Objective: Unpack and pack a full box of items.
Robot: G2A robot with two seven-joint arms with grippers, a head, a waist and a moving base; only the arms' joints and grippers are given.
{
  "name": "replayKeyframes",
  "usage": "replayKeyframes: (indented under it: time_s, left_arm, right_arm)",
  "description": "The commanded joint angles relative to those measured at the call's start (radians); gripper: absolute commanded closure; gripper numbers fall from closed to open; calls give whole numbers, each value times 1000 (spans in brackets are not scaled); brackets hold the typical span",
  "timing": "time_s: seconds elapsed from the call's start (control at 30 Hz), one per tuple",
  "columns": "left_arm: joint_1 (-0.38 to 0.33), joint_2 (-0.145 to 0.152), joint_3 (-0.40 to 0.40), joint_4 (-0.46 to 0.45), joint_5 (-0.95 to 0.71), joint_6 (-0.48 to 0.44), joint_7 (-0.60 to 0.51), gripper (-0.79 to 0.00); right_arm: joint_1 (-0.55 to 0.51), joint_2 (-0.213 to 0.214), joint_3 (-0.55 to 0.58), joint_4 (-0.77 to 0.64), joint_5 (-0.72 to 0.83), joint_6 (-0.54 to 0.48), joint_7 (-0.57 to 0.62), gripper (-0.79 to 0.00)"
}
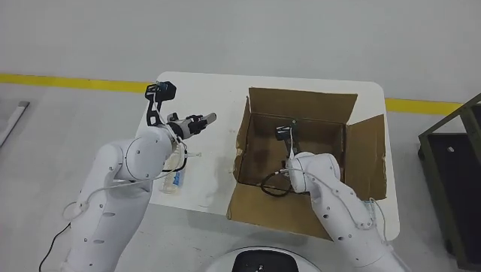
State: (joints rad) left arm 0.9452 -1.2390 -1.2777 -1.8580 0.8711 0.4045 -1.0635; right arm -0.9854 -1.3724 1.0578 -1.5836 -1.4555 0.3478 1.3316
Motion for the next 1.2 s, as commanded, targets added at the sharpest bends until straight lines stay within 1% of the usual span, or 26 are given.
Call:
replayKeyframes:
  time_s: [0.0, 0.03, 0.1, 0.17, 0.3, 0.33, 0.37, 0.4, 0.5, 0.77, 1.17]
  left_arm:
    - [0, 0, 0, 0, 0, 0, 0, -785]
    - [0, 0, 0, 0, 0, 0, 0, -785]
    - [0, 0, 0, 0, 0, 0, 0, -785]
    - [0, 0, 0, 0, 0, 0, 0, -785]
    - [0, 0, 0, 0, 0, 0, 0, -785]
    - [0, 0, 0, 0, 0, 0, 0, -785]
    - [0, 0, 0, 0, 0, 0, 0, -785]
    - [0, 0, 0, 0, 0, 0, 0, -785]
    - [0, 0, 0, 0, 0, 0, 0, -785]
    - [0, 0, 0, 0, 0, 0, 0, -785]
    - [0, 0, 0, 0, 0, 0, 0, -785]
  right_arm:
    - [10, -4, -15, 7, -20, 6, 23, -25]
    - [14, -7, -18, 16, -31, 15, 29, -80]
    - [23, -12, -27, 27, -35, 19, 45, -102]
    - [33, -16, -33, 45, -37, 18, 58, -197]
    - [39, -24, -39, 78, -38, 23, 56, -206]
    - [40, -26, -39, 87, -40, 23, 54, -228]
    - [40, -27, -38, 95, -36, 26, 53, -277]
    - [40, -29, -36, 100, -31, 26, 51, -299]
    - [39, -33, -31, 119, -23, 24, 41, -286]
    - [36, -42, -19, 152, -4, 15, 26, -292]
    - [38, -55, -3, 187, 29, 1, 1, -317]
